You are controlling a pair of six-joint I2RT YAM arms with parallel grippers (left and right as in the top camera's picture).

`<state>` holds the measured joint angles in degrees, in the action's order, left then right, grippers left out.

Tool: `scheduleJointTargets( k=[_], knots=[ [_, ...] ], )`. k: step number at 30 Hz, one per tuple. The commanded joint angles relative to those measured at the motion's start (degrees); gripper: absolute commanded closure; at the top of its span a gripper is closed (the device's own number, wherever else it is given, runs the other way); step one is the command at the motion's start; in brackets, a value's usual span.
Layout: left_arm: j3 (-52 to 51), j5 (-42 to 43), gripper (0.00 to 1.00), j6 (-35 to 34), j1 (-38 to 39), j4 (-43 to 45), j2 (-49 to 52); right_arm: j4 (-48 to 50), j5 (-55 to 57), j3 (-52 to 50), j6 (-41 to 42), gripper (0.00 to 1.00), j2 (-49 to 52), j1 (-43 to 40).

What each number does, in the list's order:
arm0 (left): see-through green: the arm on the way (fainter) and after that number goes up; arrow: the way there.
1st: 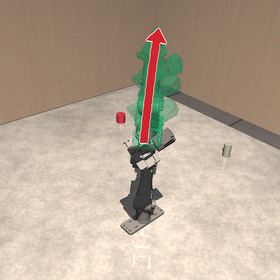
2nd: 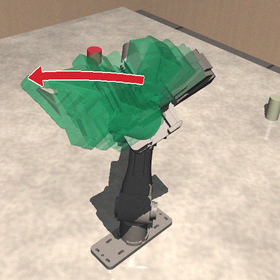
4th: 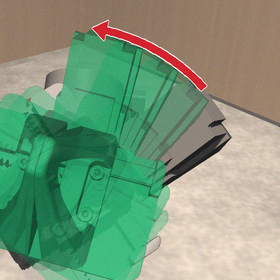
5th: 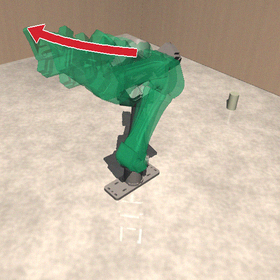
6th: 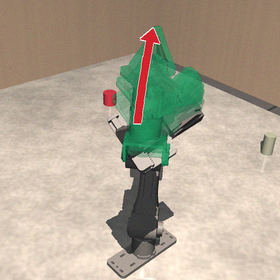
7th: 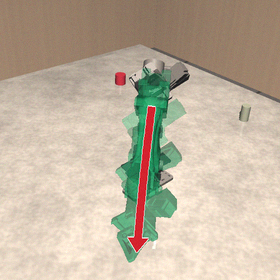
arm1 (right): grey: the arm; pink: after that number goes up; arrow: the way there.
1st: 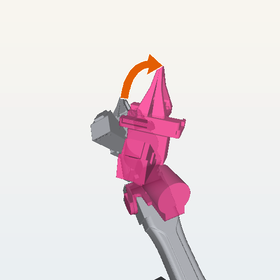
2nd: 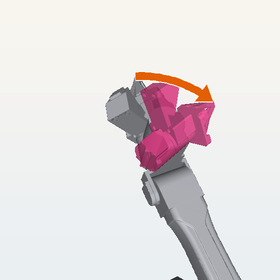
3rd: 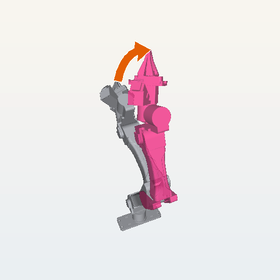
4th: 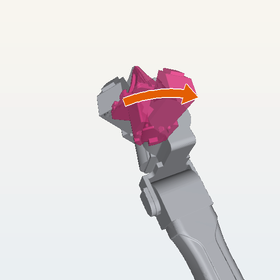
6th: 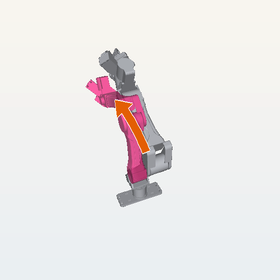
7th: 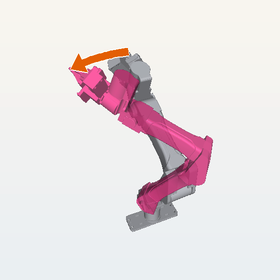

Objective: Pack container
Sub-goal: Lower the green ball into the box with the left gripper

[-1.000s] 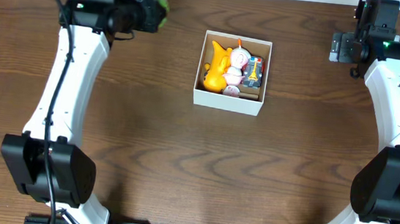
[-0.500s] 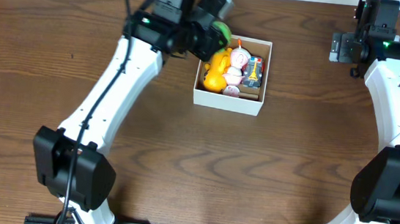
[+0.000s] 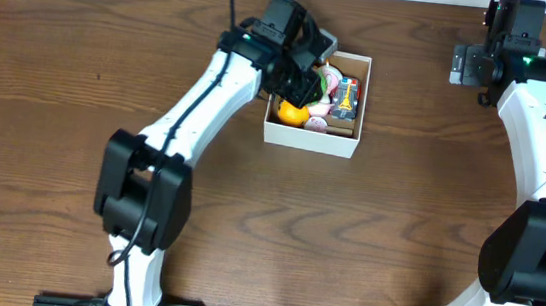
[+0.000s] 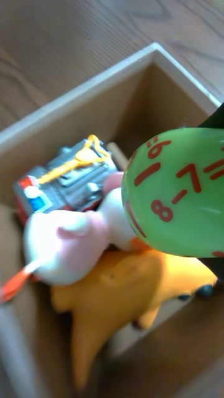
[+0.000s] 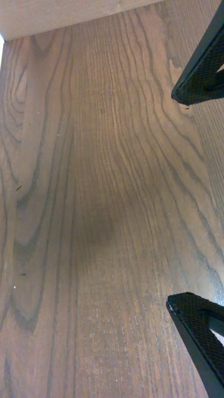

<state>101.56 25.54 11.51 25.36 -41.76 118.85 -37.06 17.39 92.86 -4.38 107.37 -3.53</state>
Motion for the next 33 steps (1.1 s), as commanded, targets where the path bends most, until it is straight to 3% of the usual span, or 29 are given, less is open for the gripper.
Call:
scheduleJointTargets(
  k=[1,6,10,14,23,33],
  knots=[
    [-0.5,0.4,0.94,0.9,0.0,-1.1,0.4,0.0,0.2,0.7,0.7,0.01,0.0,-0.2],
    [-0.5,0.4,0.93,0.9,0.0,-1.7,0.4,0.0,0.2,0.7,0.7,0.01,0.0,-0.2],
    [-0.5,0.4,0.56,0.9,0.2,-1.9,0.4,0.0,0.2,0.7,0.7,0.01,0.0,-0.2],
    [-0.5,0.4,0.37,0.9,0.4,-2.5,0.4,0.0,0.2,0.7,0.7,0.01,0.0,-0.2],
    [-0.5,0.4,0.34,0.2,0.4,-3.0,0.4,0.0,0.2,0.7,0.7,0.01,0.0,-0.2],
    [-0.5,0.4,0.16,0.2,0.4,-3.0,0.4,0.0,0.2,0.7,0.7,0.01,0.0,-0.2]
  ],
)
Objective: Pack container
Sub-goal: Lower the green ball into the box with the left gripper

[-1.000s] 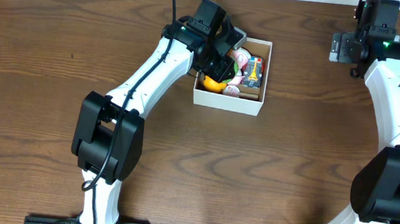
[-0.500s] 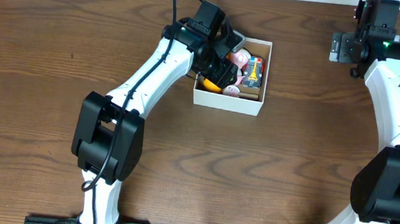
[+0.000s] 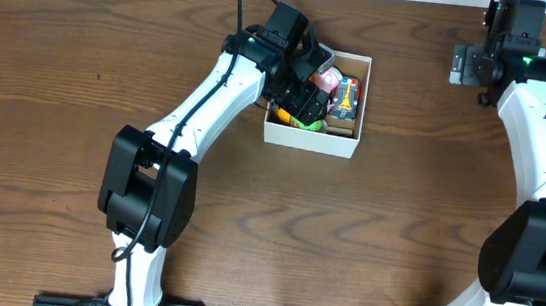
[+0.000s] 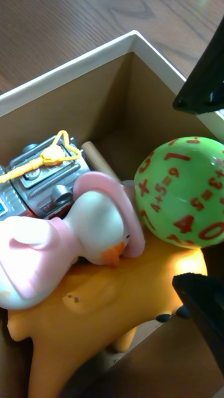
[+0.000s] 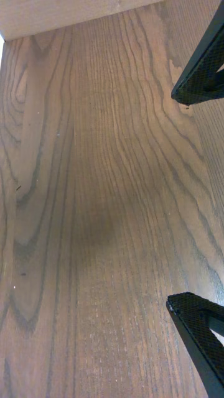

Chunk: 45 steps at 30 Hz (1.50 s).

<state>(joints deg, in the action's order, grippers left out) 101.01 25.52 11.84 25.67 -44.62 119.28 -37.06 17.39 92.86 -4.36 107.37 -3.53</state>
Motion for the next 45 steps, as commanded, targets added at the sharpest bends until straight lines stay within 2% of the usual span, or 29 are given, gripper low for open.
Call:
scheduleJointTargets(
  k=[1,5,7,8,10,11,12,21,32,38,45],
  knots=[
    [0.1,0.4,0.16,-0.1,0.1,-0.1,0.0,0.0,0.2,0.7,0.7,0.01,0.0,-0.2],
    [0.3,0.4,0.17,-0.1,-0.3,0.6,-0.7,0.0,0.2,0.7,0.7,0.01,0.0,-0.2],
    [0.3,0.4,0.24,-0.1,-0.4,1.0,-1.2,0.0,0.2,0.7,0.7,0.01,0.0,-0.2],
    [0.3,0.4,0.34,-0.1,-0.5,1.1,-1.5,0.0,0.2,0.7,0.7,0.01,0.0,-0.2],
    [0.3,0.4,0.81,-0.1,-0.6,1.1,-2.0,0.0,0.2,0.7,0.7,0.01,0.0,-0.2],
    [0.3,0.4,0.91,-0.1,-0.6,1.1,-2.1,0.0,0.2,0.7,0.7,0.01,0.0,-0.2],
    [0.3,0.4,0.94,-0.1,-0.6,1.0,-2.1,0.0,0.2,0.7,0.7,0.01,0.0,-0.2],
    [0.1,0.4,0.94,-0.5,0.2,-3.0,-2.0,0.0,0.2,0.7,0.7,0.01,0.0,-0.2],
    [-1.7,0.3,0.94,-0.5,0.2,-2.9,0.6,0.0,0.2,0.7,0.7,0.01,0.0,-0.2],
    [-1.7,-7.7,0.94,1.4,0.1,-2.4,1.6,0.0,0.2,0.7,0.7,0.01,0.0,-0.2],
    [0.2,-8.5,0.94,2.1,-1.1,0.9,1.7,0.0,0.2,0.7,0.7,0.01,0.0,-0.2]
  ],
)
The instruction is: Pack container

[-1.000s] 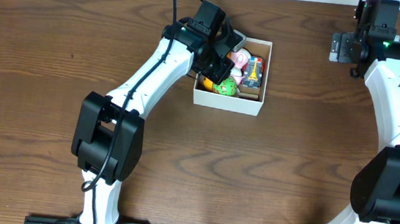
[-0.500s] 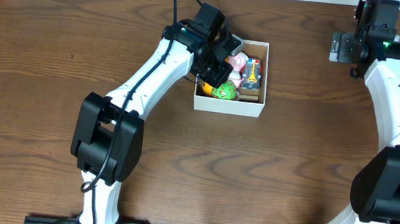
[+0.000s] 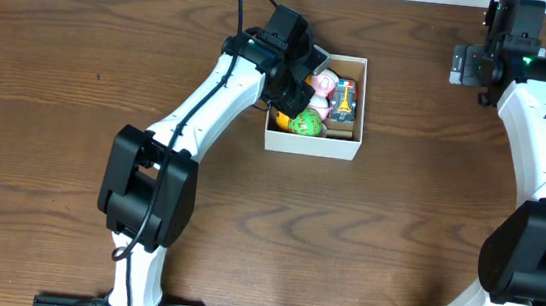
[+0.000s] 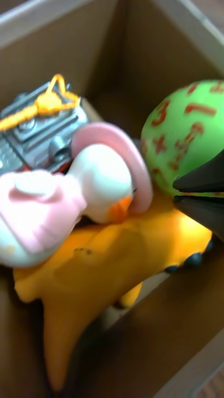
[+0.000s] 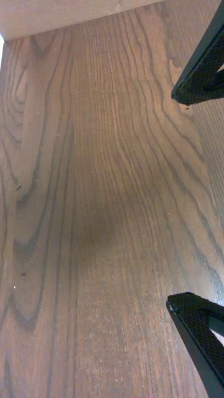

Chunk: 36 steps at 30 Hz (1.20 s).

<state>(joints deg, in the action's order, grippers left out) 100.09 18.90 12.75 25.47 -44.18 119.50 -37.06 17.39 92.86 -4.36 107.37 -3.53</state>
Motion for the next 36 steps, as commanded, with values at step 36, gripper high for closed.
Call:
scheduleJointTargets(
  k=[36],
  knots=[
    [15.1,4.4,0.94,0.1,1.9,-21.2,2.6,0.0,0.2,0.7,0.7,0.01,0.0,-0.2]
  ],
)
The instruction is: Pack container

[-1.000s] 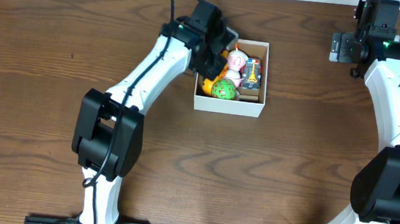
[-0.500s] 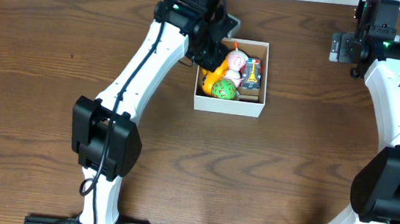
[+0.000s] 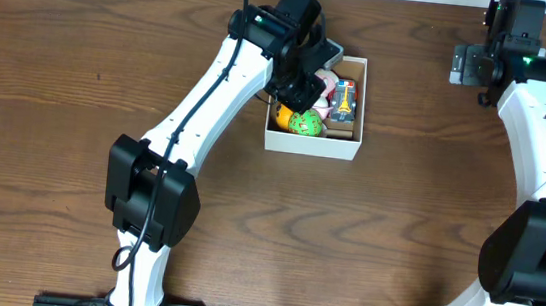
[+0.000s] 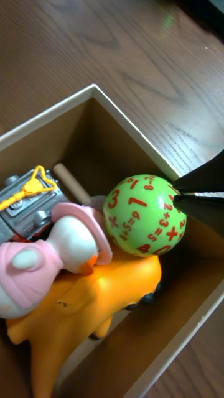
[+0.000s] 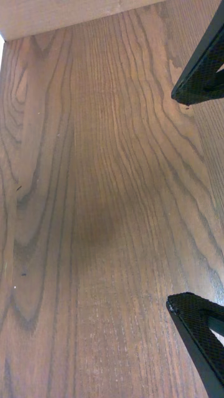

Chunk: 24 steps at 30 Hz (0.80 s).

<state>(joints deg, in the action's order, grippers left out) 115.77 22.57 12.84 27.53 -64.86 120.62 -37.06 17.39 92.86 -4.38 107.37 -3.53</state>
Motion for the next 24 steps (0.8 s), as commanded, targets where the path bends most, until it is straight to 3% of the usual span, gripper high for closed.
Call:
scheduleJointTargets(
  k=[1,24],
  knots=[
    [-0.5,0.8,0.94,0.0,-0.2,-0.5,1.8,0.0,0.2,0.7,0.7,0.01,0.0,-0.2],
    [-0.6,0.8,0.94,0.0,-0.2,-0.9,14.4,0.0,0.2,0.7,0.7,0.01,0.0,-0.2]
  ],
)
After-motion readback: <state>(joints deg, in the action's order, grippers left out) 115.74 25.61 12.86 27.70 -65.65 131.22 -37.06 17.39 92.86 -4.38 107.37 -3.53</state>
